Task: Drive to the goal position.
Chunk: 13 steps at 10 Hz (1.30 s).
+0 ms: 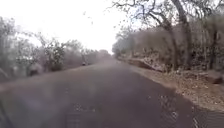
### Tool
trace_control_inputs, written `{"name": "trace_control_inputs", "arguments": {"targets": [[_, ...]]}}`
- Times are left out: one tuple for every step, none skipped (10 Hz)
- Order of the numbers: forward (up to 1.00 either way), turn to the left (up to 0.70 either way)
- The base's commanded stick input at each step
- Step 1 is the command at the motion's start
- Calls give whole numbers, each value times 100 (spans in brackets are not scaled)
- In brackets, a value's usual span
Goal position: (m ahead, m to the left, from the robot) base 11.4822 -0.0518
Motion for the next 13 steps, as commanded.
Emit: {"name": "trace_control_inputs", "arguments": {"targets": [[70,0],[70,0],[70,0],[70,0],[70,0],[70,0],[70,0],[70,0],[70,0],[70,0],[70,0],[70,0],[70,0]]}}
